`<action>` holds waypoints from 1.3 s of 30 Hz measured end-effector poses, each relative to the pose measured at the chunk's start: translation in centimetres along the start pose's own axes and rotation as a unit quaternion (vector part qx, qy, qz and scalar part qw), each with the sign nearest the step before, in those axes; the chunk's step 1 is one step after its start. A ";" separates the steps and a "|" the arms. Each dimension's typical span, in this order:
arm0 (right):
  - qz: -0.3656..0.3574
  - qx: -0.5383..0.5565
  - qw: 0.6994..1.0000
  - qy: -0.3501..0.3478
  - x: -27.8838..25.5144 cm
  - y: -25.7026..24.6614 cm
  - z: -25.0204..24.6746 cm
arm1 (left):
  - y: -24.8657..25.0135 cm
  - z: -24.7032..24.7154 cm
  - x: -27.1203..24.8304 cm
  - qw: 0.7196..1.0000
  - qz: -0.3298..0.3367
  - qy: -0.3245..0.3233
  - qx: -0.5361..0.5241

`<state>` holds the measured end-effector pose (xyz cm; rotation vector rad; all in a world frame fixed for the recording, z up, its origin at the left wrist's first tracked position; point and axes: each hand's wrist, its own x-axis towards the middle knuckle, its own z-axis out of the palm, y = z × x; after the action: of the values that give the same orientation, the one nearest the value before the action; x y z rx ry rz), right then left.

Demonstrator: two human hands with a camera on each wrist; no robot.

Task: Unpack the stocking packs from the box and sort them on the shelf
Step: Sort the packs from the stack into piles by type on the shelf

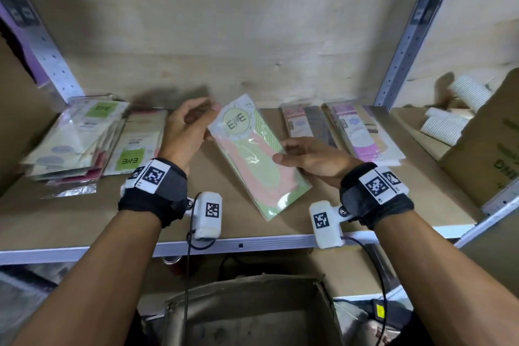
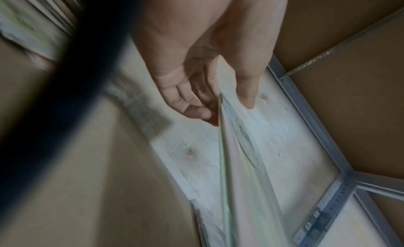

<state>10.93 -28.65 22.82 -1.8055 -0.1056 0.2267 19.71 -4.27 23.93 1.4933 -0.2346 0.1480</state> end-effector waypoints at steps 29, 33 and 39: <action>-0.010 0.076 0.995 0.069 -0.8 -0.5 -0.7 | -2.3 1.1 -0.6 0.965 -0.230 -0.079 -0.096; -0.008 0.155 0.979 0.129 -0.2 -0.2 0.0 | -2.5 2.9 -2.7 0.932 -0.237 -0.275 0.014; 0.066 0.013 0.982 0.178 1.0 0.8 -0.2 | -2.6 3.1 -3.2 0.923 -0.213 -0.311 0.076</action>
<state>11.91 -28.79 22.02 -1.8019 0.2697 -0.0058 17.02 -7.43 20.79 1.6769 -0.4035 -0.6840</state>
